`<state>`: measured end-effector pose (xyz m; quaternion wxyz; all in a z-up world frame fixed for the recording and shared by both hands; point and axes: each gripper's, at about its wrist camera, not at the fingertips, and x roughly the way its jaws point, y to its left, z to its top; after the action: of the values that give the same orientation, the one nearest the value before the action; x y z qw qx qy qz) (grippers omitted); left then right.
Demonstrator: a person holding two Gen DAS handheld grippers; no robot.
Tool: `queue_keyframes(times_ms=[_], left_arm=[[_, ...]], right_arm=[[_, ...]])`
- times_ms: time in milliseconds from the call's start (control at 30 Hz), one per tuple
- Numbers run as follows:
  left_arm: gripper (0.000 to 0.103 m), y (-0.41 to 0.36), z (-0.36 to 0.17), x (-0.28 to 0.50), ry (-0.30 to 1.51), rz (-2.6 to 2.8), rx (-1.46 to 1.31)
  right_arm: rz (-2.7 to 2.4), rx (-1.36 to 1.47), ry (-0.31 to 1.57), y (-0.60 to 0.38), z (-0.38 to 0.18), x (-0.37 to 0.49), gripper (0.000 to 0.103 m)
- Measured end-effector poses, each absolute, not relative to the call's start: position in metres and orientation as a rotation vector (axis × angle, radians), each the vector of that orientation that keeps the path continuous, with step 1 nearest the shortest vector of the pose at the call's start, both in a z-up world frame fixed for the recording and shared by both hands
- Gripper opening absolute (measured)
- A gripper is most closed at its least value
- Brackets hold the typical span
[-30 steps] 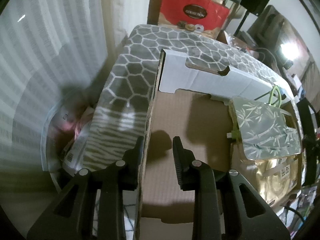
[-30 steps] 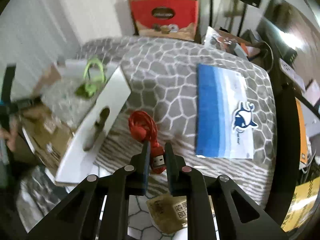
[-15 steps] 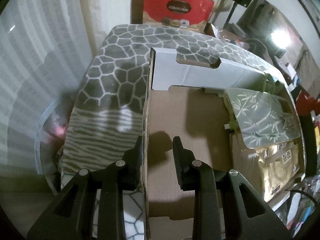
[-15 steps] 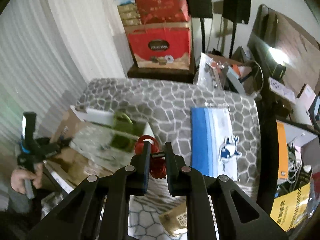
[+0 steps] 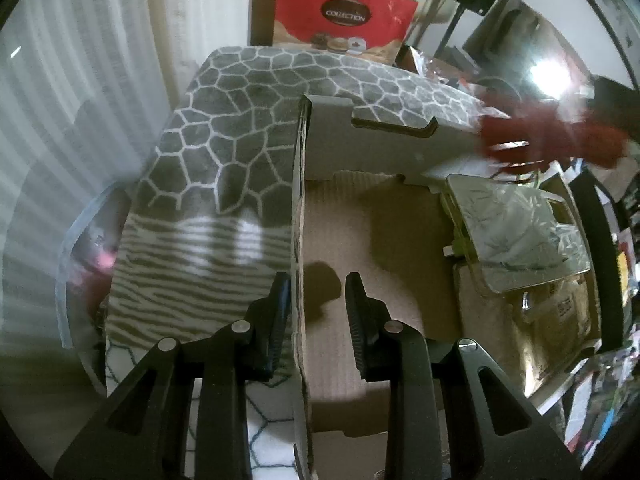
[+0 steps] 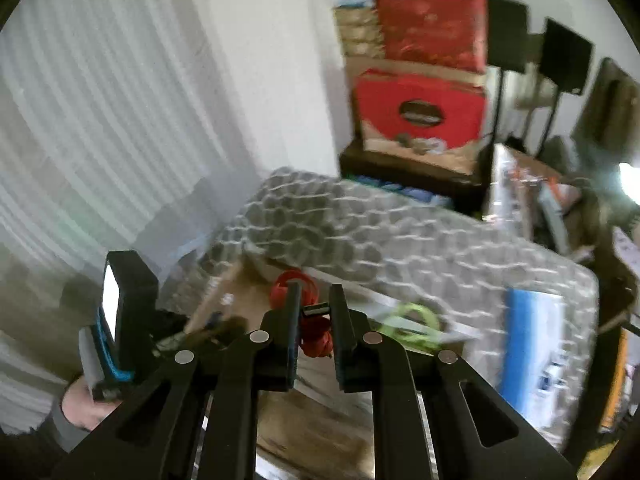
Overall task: Organize objects
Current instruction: 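Carry the red rubber bands into the box and open the right tool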
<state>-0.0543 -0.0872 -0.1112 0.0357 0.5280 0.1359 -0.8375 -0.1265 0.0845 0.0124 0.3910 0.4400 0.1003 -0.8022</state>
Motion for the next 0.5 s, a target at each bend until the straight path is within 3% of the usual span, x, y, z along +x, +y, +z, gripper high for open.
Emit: queue_keyframes(times_ms=[367, 500], left_arm=[[0.025, -0.088, -0.111, -0.053, 0.428, -2.578, 1.62], [0.025, -0.088, -0.111, -0.052, 0.421, -2.578, 1.618]], right_arm=[[-1.939, 1.248, 0.153, 0.026, -0.062, -0.14, 0.013], [-1.938, 1.304, 0.167, 0.029, -0.074, -0.147, 0.02]])
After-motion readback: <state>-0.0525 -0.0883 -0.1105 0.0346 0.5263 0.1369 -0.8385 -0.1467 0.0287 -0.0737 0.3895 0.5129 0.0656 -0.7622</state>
